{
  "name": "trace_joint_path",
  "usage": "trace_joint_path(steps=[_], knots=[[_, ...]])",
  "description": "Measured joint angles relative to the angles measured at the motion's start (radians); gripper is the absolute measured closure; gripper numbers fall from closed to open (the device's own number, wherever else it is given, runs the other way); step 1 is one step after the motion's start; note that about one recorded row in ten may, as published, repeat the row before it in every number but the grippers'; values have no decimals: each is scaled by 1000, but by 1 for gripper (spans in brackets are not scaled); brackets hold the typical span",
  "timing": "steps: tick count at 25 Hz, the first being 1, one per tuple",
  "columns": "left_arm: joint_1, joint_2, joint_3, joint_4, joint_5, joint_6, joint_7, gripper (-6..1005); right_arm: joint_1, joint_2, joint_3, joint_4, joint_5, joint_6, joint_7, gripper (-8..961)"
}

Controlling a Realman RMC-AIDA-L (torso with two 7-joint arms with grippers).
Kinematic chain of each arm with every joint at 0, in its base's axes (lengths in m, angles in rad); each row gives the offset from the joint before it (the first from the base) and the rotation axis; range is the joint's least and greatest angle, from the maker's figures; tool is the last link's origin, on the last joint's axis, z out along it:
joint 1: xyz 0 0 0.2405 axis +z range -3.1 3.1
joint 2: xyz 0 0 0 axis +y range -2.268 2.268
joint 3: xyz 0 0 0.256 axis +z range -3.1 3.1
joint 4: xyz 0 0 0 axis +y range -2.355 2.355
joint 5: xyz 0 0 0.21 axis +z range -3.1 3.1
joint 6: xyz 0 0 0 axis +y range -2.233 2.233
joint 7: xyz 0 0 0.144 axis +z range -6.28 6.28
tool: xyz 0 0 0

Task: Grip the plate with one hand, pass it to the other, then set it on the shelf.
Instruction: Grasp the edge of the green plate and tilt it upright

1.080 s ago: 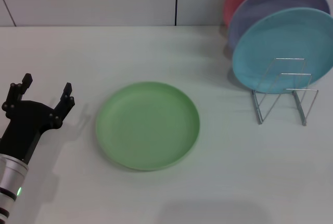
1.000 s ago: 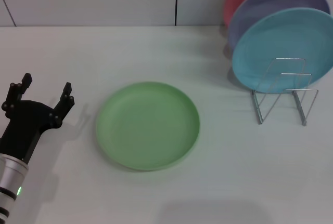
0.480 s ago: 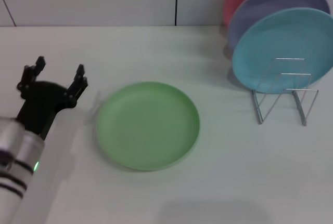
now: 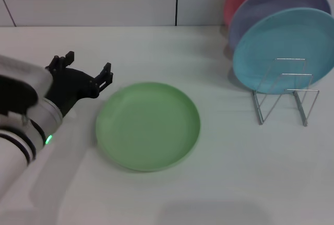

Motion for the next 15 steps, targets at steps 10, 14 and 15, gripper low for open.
trace_joint_path(steps=[10,14,15], knots=[[11,-8,-139,-139,2,-492,-87,136,2,0,0,0,0,5,0,117],[-9,-8,-174,-108,20,-570,-134,136,-2,0,0,0,-1,5,0,117],[-11,-8,-176,-105,29,-575,-143,136,-2,0,0,0,-1,5,0,117]])
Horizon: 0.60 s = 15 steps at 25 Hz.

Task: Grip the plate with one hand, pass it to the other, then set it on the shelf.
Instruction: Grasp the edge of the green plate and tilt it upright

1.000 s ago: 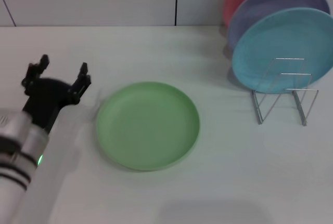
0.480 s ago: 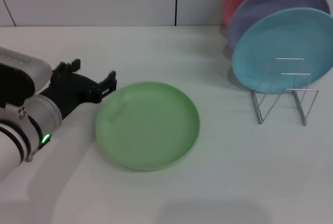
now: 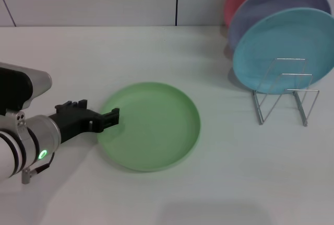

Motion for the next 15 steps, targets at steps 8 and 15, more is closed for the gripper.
trace_joint_path(steps=[8,15], knots=[[-20,-2,-8,-9,204,-52,-170,137,-1,0,-3,1,-3,0,0,116],[-77,-3,12,-96,483,-187,-384,138,0,0,-3,5,-14,0,0,117]])
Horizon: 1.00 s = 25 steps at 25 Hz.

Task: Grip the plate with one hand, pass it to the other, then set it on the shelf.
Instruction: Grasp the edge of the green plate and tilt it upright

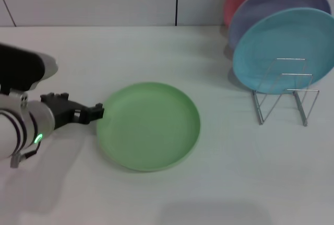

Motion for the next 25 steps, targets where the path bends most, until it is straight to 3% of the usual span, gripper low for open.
trace_joint_path(steps=[11,21,25], knots=[[-95,1,-4,1,14,-99,14,140,-5,2,0,0,0,-1,0,116],[-99,-2,0,-3,17,-36,71,142,-11,1,0,-5,0,-1,1,117],[-116,-2,-12,2,17,-67,66,141,-10,0,0,-6,0,-1,2,118]])
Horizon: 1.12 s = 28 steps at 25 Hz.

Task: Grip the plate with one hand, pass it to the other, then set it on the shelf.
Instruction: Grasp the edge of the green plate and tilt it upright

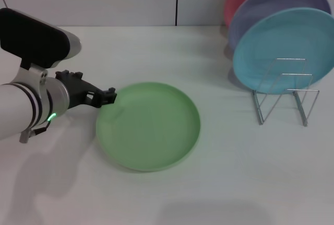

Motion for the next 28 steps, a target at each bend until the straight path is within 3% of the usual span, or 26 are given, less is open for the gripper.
trace_joint_path(steps=[7,20,28], knots=[[-45,2,-19,-6,-1,-163,-23,140,7,-1,0,-2,0,8,-3,117],[-58,3,-27,-8,-2,-178,-41,140,4,-2,0,-2,0,25,-9,117],[-64,4,-31,-23,-2,-255,-53,141,7,-2,0,-2,0,28,-10,117]])
